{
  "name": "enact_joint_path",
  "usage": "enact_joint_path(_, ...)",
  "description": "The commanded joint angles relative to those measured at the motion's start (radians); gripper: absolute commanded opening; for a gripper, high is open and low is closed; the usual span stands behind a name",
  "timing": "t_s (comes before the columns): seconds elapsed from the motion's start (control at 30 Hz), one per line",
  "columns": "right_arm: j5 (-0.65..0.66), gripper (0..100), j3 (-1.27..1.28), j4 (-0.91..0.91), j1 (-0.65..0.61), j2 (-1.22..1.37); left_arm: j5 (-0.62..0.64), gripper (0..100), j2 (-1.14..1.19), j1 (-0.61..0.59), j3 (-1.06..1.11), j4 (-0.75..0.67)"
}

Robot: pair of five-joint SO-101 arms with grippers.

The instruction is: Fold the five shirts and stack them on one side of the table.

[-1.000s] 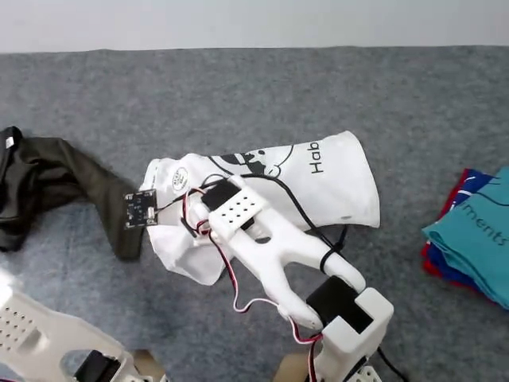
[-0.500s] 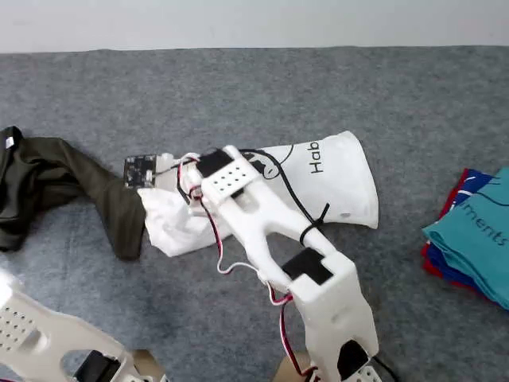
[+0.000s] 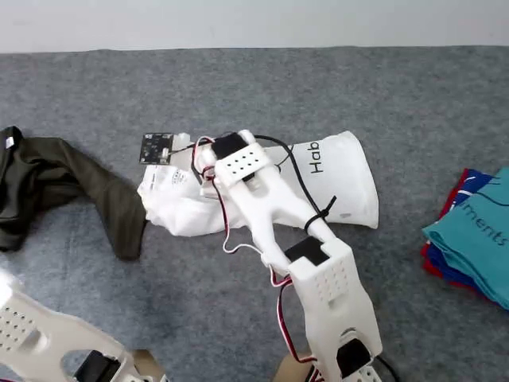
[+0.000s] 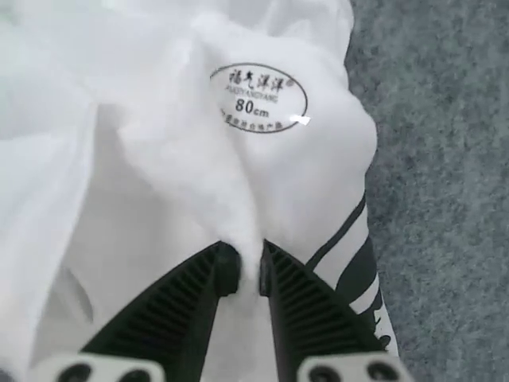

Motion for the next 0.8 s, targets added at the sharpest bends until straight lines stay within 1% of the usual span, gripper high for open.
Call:
enact_joint_path(0.0,-0.026,14.6,-0.051,0.002,0.027,-0.018,-0.012,0,-0.011,0.003,-0.005,0.011)
enact_joint_path(0.13,-0.103,20.6,-0.129,0.004,0.042,-0.013,-0.012,0,-0.011,0.003,-0.005,0.011)
enact_joint_path(0.3,-0.109,21.0,-0.201,0.005,0.065,-0.013,-0.012,0,-0.011,0.003,-0.005,0.011)
enact_joint_path(0.37,-0.109,20.8,-0.212,0.035,0.070,-0.025,-0.012,0,-0.011,0.003,-0.005,0.011)
enact_joint_path(0.43,-0.109,19.3,-0.242,0.114,0.065,-0.042,-0.012,0,-0.011,0.003,-0.005,0.011)
enact_joint_path(0.57,-0.107,12.7,-0.279,0.286,0.025,-0.082,-0.011,0,-0.011,0.003,-0.010,0.011)
enact_joint_path(0.77,-0.114,15.8,-0.298,0.490,-0.050,-0.156,-0.009,0,-0.011,0.028,-0.010,0.012)
